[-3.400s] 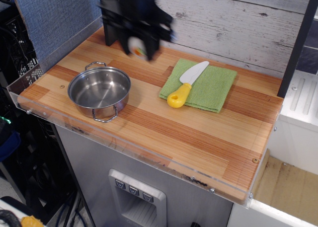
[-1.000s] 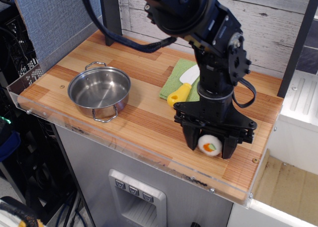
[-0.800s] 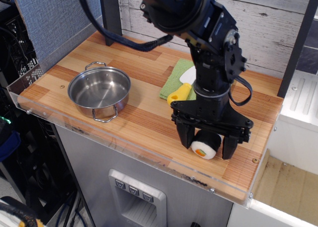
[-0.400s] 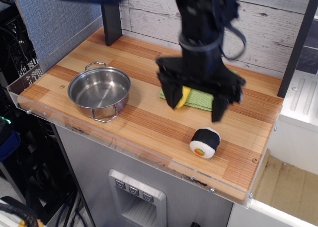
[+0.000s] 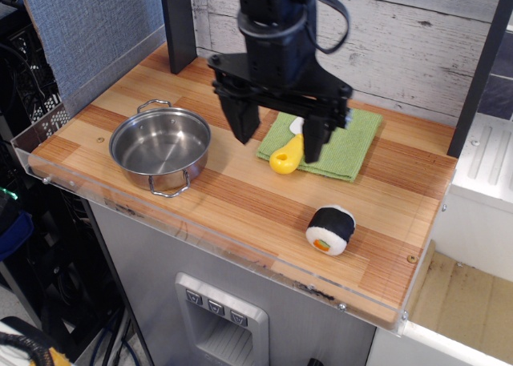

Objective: Move the sushi to the right corner under the knife.

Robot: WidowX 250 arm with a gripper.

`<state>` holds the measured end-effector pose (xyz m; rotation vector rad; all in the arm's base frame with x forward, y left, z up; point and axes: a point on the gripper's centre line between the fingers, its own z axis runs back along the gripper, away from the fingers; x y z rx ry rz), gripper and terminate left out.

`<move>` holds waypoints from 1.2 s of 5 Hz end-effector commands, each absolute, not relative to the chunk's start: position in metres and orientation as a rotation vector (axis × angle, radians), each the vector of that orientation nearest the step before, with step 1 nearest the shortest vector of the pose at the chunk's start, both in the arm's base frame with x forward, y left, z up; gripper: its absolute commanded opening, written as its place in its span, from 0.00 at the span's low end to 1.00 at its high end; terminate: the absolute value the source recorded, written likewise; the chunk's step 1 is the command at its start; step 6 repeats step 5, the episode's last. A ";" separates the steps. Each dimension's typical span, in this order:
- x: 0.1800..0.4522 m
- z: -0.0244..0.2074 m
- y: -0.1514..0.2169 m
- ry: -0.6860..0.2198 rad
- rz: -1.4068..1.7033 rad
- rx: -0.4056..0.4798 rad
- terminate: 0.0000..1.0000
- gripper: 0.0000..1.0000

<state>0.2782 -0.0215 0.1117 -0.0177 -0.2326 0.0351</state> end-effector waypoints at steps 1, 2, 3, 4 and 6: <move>0.283 0.118 0.005 -0.193 0.025 -0.029 0.00 1.00; 0.289 0.120 0.013 -0.139 0.015 0.000 0.00 1.00; 0.293 0.122 0.020 0.016 -0.044 0.072 0.00 1.00; 0.293 0.122 0.020 0.016 -0.044 0.072 0.00 1.00; 0.293 0.122 0.020 0.016 -0.044 0.072 1.00 1.00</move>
